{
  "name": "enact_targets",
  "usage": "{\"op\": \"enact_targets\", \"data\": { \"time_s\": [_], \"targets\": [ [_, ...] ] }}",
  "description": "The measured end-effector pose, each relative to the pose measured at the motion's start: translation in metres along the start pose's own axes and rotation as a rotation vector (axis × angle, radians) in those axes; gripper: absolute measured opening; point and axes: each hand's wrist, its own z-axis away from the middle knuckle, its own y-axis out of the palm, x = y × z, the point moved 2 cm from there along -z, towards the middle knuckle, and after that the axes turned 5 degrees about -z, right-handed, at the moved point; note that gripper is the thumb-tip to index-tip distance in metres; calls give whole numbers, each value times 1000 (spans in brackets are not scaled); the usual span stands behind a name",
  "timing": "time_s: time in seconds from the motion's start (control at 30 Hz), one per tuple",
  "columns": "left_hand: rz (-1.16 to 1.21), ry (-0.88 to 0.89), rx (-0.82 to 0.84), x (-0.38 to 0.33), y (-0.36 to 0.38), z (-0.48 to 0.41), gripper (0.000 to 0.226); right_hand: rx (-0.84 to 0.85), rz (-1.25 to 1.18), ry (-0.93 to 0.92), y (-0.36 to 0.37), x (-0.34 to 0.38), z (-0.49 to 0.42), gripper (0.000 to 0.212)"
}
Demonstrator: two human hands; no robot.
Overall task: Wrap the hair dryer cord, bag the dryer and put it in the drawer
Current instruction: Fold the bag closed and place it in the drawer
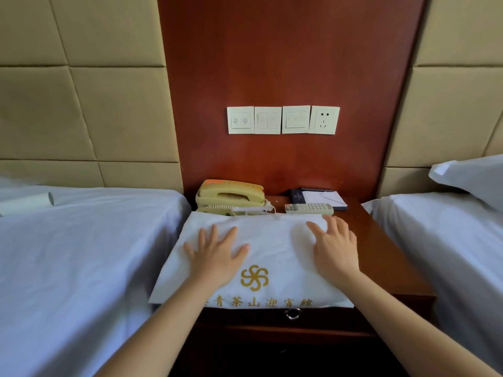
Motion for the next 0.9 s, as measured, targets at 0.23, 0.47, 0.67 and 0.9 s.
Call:
{"op": "enact_targets", "data": {
  "time_s": [0.23, 0.47, 0.67, 0.9],
  "targets": [
    [62, -101, -49, 20, 29, 2, 72, 235, -165, -84, 23, 29, 18, 59],
    [177, -102, -84, 18, 36, -11, 74, 118, -125, -56, 38, 18, 4, 61],
    [168, -25, -53, -11, 38, -39, 75, 104, -165, 43, 42, -9, -13, 61],
    [182, 9, -51, -45, 48, -67, 76, 132, -186, 129, 43, -40, -35, 62]
  ]
}}
